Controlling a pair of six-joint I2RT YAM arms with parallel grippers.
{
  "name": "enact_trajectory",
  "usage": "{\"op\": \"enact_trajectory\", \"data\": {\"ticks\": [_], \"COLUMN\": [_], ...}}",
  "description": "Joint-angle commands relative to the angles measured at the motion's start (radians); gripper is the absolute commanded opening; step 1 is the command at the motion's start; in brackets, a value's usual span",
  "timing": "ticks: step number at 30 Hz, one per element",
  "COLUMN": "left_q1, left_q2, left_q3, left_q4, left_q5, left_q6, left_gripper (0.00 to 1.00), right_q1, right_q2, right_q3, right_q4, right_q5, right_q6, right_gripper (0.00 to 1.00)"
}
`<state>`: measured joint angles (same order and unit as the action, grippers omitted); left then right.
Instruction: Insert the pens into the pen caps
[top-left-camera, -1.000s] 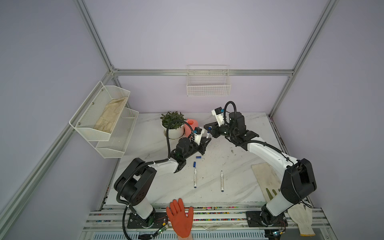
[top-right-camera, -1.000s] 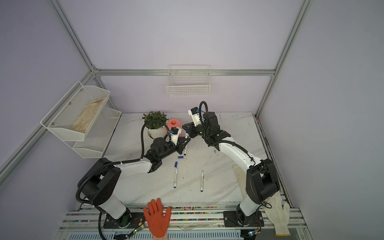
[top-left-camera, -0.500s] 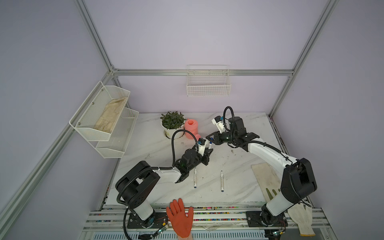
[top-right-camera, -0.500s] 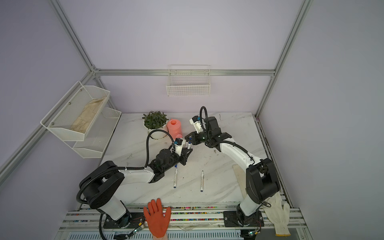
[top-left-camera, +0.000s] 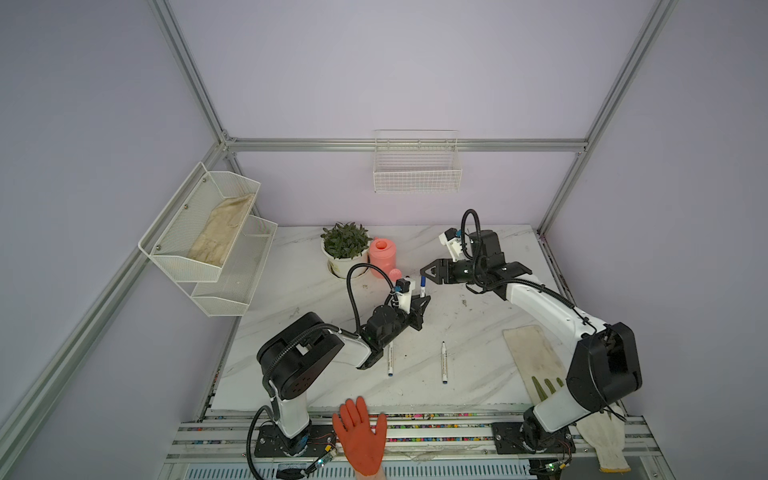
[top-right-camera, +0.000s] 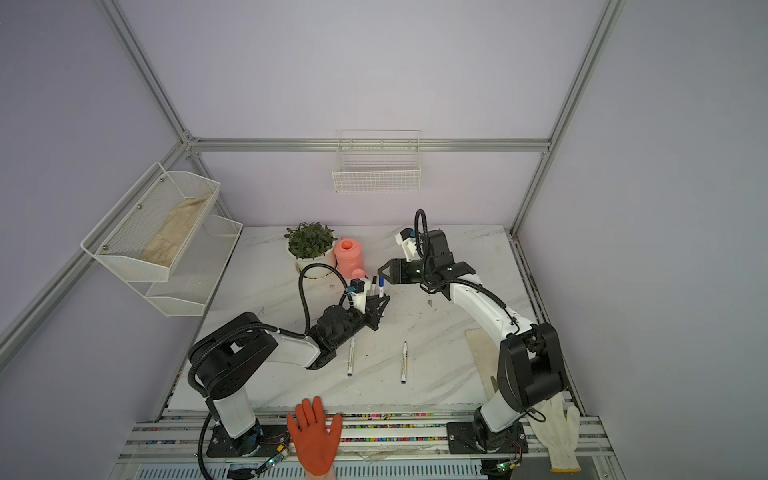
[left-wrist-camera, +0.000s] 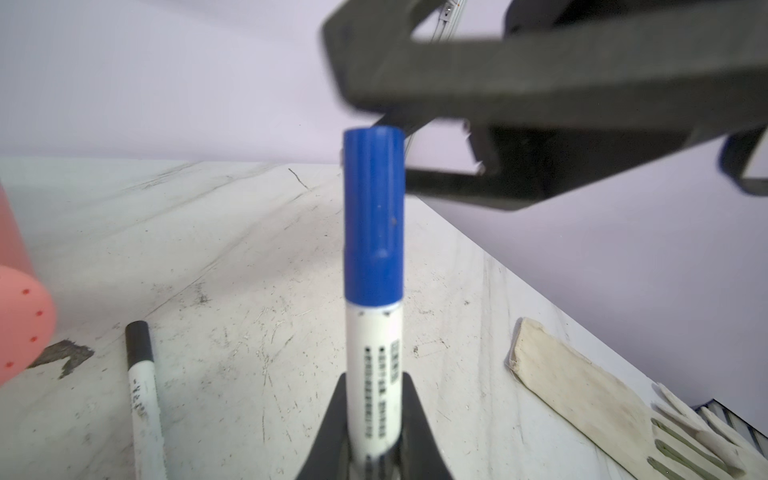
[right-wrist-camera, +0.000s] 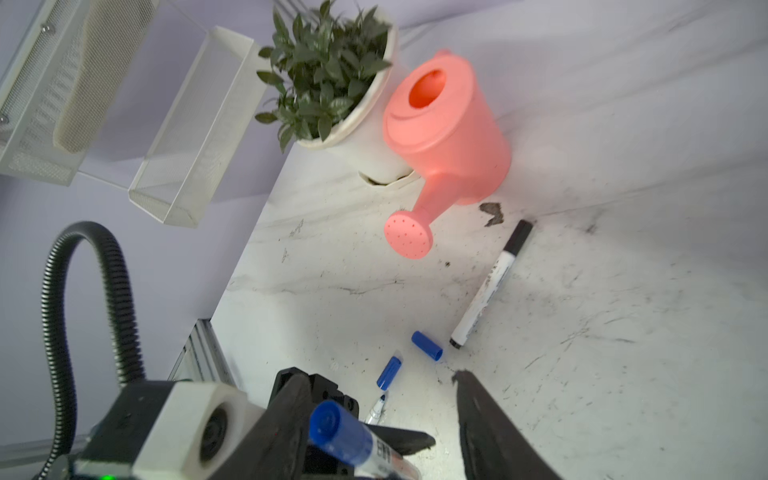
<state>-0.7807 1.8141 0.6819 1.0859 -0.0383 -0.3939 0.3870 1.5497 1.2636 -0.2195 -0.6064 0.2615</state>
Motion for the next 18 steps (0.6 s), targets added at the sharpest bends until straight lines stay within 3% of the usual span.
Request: {"op": "enact_trajectory", "data": {"ticks": [1,5,12,18], "left_q1": [0.008,0.007,0.009,0.008], "left_q2": [-0.004,-0.026,-0.021,0.035], "left_q3": [-0.017,0.044,0.31,0.454], "left_q4": [0.06,-0.101,-0.7,-0.897], "left_q5": [-0.077,-0.078,-0.111,-0.124], "left_q6": [-0.028,-0.019,-0.048,-0.065], "left_gripper": [0.0,0.0,0.0,0.0], "right_q1": [-0.047,-0.079,-0.1,-0.1], "right_q2": [-0.104,-0.149,-0.132,-0.117], "right_q3": [-0.011,-0.015,-0.031,-0.035], "right_q4": [0.068,0.062,0.049,0.042], "right_q5": [0.08,0.15,0.163,0.168], "right_q6": [0.032,0.047,0.079,0.077], "right_gripper": [0.58,0.58,0.56,0.54]}}
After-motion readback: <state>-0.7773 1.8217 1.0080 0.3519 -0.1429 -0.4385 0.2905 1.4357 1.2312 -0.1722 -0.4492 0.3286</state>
